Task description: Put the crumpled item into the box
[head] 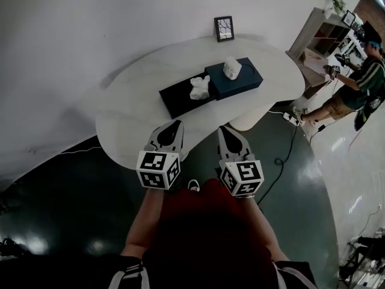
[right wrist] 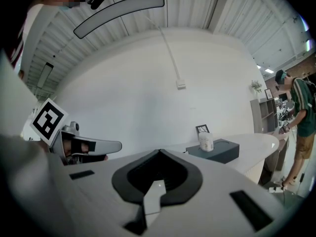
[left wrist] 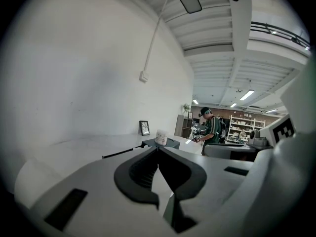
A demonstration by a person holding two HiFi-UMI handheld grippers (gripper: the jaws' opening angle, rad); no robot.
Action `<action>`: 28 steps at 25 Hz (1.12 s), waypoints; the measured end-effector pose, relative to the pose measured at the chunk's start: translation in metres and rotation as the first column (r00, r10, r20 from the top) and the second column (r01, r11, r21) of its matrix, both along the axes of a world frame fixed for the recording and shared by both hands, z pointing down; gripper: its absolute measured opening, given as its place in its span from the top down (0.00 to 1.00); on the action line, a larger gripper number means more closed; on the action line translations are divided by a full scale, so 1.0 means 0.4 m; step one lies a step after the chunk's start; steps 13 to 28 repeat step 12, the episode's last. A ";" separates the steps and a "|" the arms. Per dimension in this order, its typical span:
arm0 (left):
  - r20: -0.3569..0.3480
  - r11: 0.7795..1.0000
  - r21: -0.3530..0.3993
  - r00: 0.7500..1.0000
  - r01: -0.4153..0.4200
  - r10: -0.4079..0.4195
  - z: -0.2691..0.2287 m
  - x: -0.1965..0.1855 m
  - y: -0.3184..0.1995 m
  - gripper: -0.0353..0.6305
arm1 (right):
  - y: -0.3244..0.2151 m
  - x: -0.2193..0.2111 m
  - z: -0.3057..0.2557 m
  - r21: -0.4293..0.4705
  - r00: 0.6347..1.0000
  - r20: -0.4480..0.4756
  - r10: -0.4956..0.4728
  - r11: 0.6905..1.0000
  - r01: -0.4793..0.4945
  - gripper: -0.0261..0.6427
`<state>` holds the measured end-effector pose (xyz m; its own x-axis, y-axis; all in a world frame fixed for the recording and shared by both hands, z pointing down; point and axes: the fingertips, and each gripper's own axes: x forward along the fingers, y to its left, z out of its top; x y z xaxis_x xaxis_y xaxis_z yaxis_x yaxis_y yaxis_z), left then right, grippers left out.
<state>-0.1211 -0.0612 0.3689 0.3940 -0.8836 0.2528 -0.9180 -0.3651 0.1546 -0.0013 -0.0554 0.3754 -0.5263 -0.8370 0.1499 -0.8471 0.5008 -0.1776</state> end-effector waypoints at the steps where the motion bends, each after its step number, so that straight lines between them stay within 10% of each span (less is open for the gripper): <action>1: -0.001 1.000 0.000 1.000 -0.003 0.003 -0.001 0.002 0.003 0.90 | 0.003 0.001 0.001 0.000 1.000 -0.003 0.000 1.000 0.000 0.94; 28: -0.016 1.000 0.002 1.000 0.022 -0.022 -0.006 0.011 0.049 0.90 | 0.044 0.010 0.002 -0.002 1.000 -0.011 -0.021 1.000 0.021 0.94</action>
